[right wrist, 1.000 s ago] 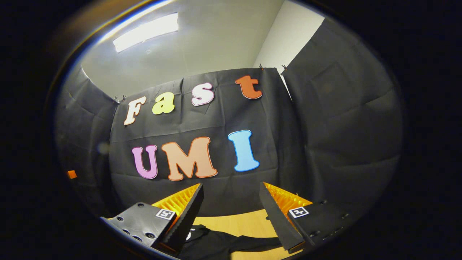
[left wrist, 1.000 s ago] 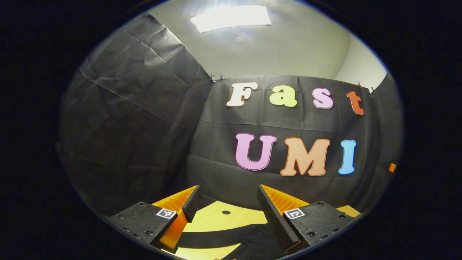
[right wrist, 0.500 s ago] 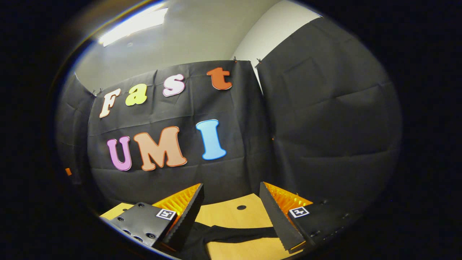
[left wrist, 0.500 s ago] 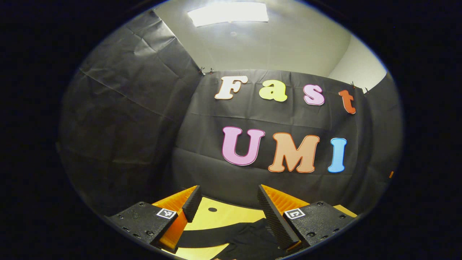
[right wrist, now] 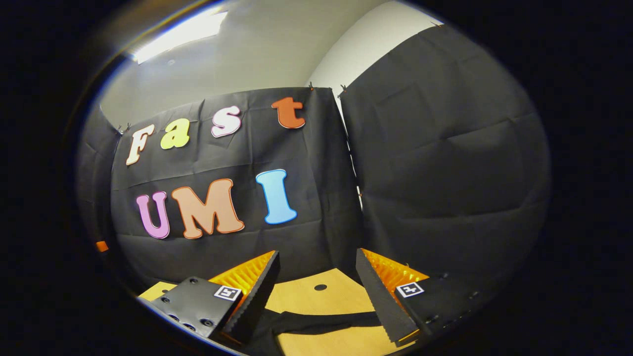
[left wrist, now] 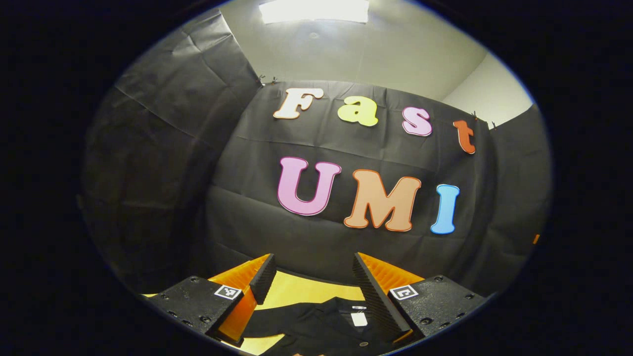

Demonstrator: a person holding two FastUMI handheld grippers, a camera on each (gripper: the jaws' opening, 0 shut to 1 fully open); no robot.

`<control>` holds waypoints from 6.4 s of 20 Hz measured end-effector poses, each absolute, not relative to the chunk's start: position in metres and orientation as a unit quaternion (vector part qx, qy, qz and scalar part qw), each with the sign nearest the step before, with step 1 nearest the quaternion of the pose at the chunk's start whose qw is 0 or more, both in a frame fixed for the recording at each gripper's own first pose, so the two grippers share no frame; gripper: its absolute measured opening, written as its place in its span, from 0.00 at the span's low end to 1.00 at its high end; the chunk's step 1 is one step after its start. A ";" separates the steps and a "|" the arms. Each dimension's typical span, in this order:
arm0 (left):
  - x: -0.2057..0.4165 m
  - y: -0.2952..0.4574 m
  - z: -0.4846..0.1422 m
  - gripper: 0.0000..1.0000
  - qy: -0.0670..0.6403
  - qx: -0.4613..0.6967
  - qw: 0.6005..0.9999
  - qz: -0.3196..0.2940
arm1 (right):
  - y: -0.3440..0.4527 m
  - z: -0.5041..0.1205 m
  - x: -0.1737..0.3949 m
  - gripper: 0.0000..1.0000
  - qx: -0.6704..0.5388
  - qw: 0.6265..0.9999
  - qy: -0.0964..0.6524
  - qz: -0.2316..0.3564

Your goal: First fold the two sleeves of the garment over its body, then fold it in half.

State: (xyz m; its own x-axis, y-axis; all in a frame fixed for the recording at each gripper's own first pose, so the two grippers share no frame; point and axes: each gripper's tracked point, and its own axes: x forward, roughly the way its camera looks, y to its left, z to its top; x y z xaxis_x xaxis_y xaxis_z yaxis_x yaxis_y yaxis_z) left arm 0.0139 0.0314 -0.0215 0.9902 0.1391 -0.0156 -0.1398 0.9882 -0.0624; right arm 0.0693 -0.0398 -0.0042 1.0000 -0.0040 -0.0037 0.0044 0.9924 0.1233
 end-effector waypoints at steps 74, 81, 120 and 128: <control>-0.003 0.060 -0.049 0.92 0.076 -0.028 0.994 0.075 | -0.031 -0.265 0.228 0.10 0.070 0.927 0.369 -0.020; -0.051 0.138 -0.045 0.93 0.069 -0.055 0.986 0.142 | 0.152 -0.253 0.204 0.10 0.006 0.926 0.355 0.128; -0.148 0.283 -0.052 0.92 0.085 -0.005 0.959 0.271 | 0.462 -0.226 0.107 0.98 0.104 0.856 0.336 0.378; -0.149 0.309 -0.127 0.92 0.151 -0.002 0.947 0.285 | 0.367 -0.068 0.088 0.98 0.093 0.916 0.128 0.370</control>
